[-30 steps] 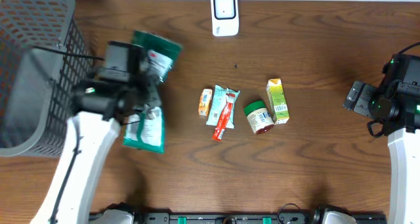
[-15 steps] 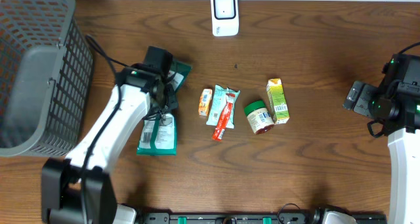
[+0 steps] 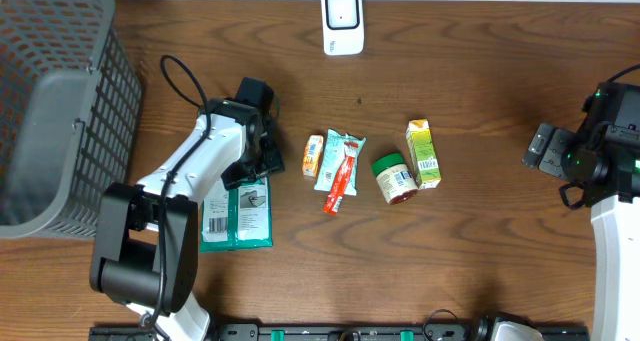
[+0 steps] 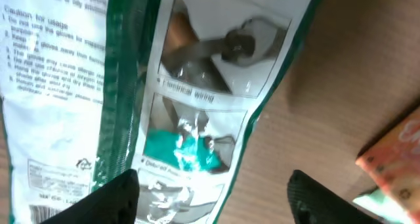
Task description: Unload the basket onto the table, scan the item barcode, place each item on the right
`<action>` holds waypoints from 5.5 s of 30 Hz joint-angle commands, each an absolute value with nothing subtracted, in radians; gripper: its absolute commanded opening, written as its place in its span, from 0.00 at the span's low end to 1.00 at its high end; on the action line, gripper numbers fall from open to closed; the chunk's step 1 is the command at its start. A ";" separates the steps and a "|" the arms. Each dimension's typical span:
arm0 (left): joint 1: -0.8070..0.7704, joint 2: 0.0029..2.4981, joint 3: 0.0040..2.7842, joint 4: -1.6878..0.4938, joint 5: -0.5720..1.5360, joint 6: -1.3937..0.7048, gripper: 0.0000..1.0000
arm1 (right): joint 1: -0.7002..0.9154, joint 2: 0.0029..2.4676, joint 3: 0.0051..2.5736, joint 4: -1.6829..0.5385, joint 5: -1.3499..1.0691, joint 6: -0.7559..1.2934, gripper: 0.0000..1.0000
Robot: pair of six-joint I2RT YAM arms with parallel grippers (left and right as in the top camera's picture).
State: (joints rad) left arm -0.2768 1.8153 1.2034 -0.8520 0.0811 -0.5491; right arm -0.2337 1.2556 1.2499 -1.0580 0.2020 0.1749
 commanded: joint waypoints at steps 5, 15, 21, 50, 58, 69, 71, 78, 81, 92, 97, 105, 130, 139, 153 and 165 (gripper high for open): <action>-0.270 1.668 1.350 -0.943 0.096 -0.476 0.74 | -0.238 1.250 1.256 -1.060 0.208 0.167 0.99; -0.142 1.382 1.388 -0.986 -0.127 -0.453 0.80 | -0.238 1.250 1.256 -1.060 0.208 0.167 0.99; 0.002 1.314 1.388 -1.029 -0.177 -0.453 0.87 | -0.238 1.250 1.256 -1.060 0.208 0.167 0.99; 0.049 1.313 1.386 -1.032 -0.177 -0.453 0.88 | -0.238 1.250 1.256 -1.060 0.208 0.167 0.99; 0.049 1.313 1.386 -1.032 -0.177 -0.453 0.88 | -0.238 1.250 1.256 -1.060 0.208 0.167 0.99; 0.049 1.313 1.386 -1.032 -0.177 -0.453 0.88 | -0.238 1.250 1.256 -1.060 0.208 0.167 0.99; 0.049 1.313 1.386 -1.032 -0.177 -0.453 0.88 | -0.238 1.250 1.256 -1.060 0.208 0.167 0.99; 0.049 1.313 1.386 -1.032 -0.177 -0.453 0.88 | -0.238 1.250 1.256 -1.060 0.208 0.167 0.99; 0.049 1.313 1.386 -1.032 -0.177 -0.453 0.89 | -0.238 1.250 1.256 -1.060 0.208 0.167 0.99; 0.049 1.313 1.386 -1.032 -0.177 -0.453 0.89 | -0.238 1.250 1.256 -1.060 0.208 0.167 0.99; 0.049 1.313 1.386 -1.032 -0.177 -0.453 0.88 | -0.238 1.250 1.256 -1.060 0.208 0.167 0.99; 0.049 1.313 1.386 -1.032 -0.177 -0.453 0.88 | -0.238 1.250 1.256 -1.060 0.208 0.167 0.99; 0.049 1.313 1.386 -1.032 -0.177 -0.453 0.89 | -0.238 1.250 1.256 -1.060 0.208 0.167 0.99; 0.049 1.313 1.386 -1.032 -0.177 -0.453 0.89 | -0.238 1.250 1.256 -1.059 0.208 0.167 0.99; 0.049 1.313 1.386 -1.032 -0.177 -0.453 0.89 | -0.238 1.250 1.256 -1.071 0.020 0.171 0.99; 0.049 1.313 1.386 -1.032 -0.177 -0.453 0.89 | -0.238 1.249 1.256 -1.078 -0.196 0.167 0.62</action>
State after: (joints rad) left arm 0.0452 1.3182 1.3788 -1.0283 -0.1612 -0.4656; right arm -0.2337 1.2556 1.2499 -1.0744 -0.1425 0.1688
